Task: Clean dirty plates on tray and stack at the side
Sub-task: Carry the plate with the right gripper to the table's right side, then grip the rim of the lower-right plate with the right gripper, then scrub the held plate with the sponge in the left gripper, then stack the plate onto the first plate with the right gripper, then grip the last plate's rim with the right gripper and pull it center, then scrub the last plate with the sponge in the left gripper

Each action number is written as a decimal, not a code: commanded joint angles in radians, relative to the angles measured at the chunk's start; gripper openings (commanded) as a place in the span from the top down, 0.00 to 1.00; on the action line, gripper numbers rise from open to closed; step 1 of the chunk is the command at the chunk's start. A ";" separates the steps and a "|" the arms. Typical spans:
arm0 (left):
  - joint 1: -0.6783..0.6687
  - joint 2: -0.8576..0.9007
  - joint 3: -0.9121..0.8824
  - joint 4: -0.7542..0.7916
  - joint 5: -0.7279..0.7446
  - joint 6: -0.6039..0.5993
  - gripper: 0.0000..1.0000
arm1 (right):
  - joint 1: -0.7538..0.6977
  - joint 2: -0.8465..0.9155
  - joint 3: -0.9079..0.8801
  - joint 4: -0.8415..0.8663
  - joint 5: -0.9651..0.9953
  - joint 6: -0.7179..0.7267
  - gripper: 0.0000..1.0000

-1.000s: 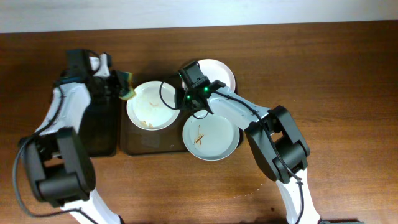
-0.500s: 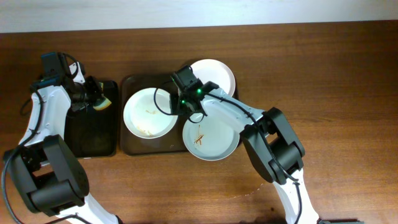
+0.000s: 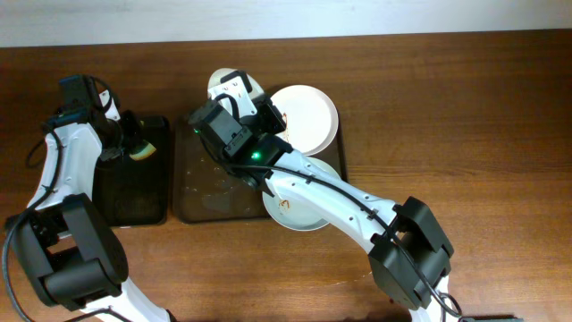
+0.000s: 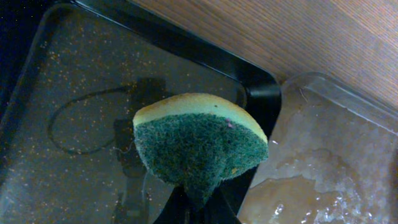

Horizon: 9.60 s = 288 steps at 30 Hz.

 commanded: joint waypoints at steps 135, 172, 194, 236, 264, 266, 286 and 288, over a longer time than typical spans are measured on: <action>-0.406 0.138 -0.304 0.197 0.242 0.349 0.99 | -0.344 0.291 -0.047 -0.149 -1.337 0.554 0.96; -0.010 0.051 0.237 -0.379 -0.151 0.097 0.99 | -0.323 0.122 -0.013 -0.238 -1.190 0.362 0.96; 0.041 0.161 0.235 -0.257 -0.151 0.094 0.99 | -0.043 -0.160 -0.013 -0.249 -0.360 0.135 0.96; 0.011 0.219 0.235 -0.210 -0.137 0.098 0.99 | -0.505 0.197 -0.092 -0.270 -1.154 0.634 0.96; -0.271 -0.010 0.058 -0.016 -0.050 0.164 0.99 | -0.443 0.301 0.020 -0.254 -1.194 0.693 0.96; -0.321 -0.006 0.016 0.029 -0.051 0.156 1.00 | -0.443 0.300 0.020 -0.250 -1.198 0.712 0.96; -0.486 0.223 -0.075 0.154 0.181 0.125 0.99 | -0.443 0.301 0.020 -0.242 -1.210 0.681 0.96; -0.484 0.225 -0.075 0.252 0.061 0.124 0.99 | -0.443 0.301 0.020 -0.242 -1.217 0.681 0.96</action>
